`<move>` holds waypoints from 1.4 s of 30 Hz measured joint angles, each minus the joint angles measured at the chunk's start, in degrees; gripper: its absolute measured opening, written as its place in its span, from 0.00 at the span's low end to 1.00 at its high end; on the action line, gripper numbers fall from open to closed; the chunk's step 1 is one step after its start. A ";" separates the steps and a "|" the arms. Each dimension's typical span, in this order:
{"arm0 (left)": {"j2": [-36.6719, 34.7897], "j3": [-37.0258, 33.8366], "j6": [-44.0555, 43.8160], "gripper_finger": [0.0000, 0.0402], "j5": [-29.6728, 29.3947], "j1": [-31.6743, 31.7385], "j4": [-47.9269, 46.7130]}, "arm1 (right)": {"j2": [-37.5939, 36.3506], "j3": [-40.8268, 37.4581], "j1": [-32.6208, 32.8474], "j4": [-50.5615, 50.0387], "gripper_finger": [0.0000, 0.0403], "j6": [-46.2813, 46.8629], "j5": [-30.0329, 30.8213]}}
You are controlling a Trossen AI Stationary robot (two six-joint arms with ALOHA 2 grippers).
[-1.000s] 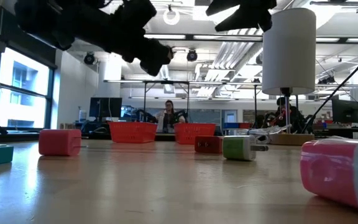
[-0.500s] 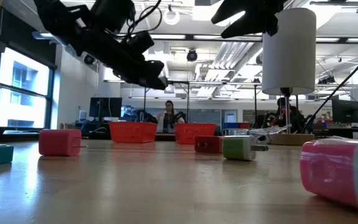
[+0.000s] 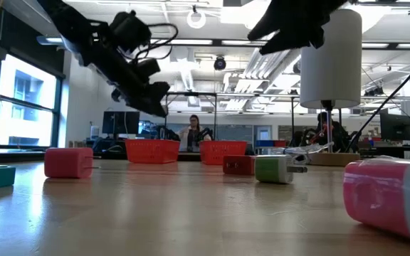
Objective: Pick & Place Office items
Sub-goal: Put the white charger adapter into the left red bin
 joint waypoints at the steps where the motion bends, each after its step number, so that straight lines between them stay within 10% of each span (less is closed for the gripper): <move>1: 0.00 0.00 -1.05 0.31 1.00 1.26 -0.30 | 0.02 -0.54 -0.01 -0.08 0.61 0.46 0.30; 42: 12.33 14.53 -12.60 0.31 12.51 15.22 -24.03 | 0.04 -2.40 -5.68 2.64 0.61 0.89 -0.12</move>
